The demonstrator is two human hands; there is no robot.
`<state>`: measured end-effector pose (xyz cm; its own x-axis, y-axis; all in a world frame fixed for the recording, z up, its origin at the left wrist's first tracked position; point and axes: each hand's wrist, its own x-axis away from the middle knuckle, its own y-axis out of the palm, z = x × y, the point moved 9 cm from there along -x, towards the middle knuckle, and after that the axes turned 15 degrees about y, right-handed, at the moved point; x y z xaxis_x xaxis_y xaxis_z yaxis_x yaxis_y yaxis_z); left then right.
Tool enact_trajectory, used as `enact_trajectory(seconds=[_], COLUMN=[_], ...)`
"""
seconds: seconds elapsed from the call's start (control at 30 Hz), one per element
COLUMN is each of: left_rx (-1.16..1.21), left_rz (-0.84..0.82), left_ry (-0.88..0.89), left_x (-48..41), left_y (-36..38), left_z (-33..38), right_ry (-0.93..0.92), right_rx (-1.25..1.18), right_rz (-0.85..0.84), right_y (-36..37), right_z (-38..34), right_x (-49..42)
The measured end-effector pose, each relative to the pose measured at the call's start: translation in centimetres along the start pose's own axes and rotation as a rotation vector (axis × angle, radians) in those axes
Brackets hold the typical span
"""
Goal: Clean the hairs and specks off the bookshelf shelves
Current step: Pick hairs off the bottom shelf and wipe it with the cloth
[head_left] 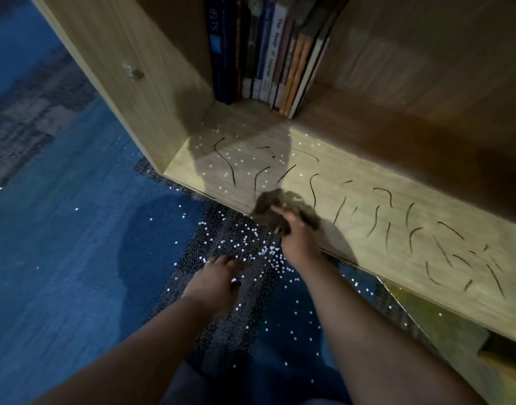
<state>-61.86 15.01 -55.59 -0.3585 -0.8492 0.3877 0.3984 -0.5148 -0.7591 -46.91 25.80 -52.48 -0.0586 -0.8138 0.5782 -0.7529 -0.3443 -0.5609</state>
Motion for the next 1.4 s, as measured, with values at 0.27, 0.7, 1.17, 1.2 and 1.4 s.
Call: enact_trajectory(seconds=[0.27, 0.7, 1.17, 1.2, 1.4], left_rx=[-0.002, -0.046, 0.006, 0.023, 0.048], left_rz=[-0.065, -0.07, -0.056, -0.048, -0.019], left_ry=[-0.062, -0.09, -0.145, -0.146, -0.153], left_x=[1.1, 4.0, 2.5, 2.3, 2.5], left_y=[1.2, 0.5, 0.2, 0.3, 0.6], left_z=[-1.9, -4.0, -4.7, -4.7, -5.0], right_ry=[-0.077, 0.205, -0.074, -0.034, 0.136], right_rx=[-0.212, 0.21, -0.234, -0.352, -0.357], right_rz=[0.076, 0.356, -0.208, -0.155, 0.37], right_y=[-3.8, -5.8, 4.8, 2.8, -9.7], right_z=[-0.3, 0.7, -7.7, -6.8, -0.5], right_x=[3.7, -5.3, 0.9, 0.4, -1.1])
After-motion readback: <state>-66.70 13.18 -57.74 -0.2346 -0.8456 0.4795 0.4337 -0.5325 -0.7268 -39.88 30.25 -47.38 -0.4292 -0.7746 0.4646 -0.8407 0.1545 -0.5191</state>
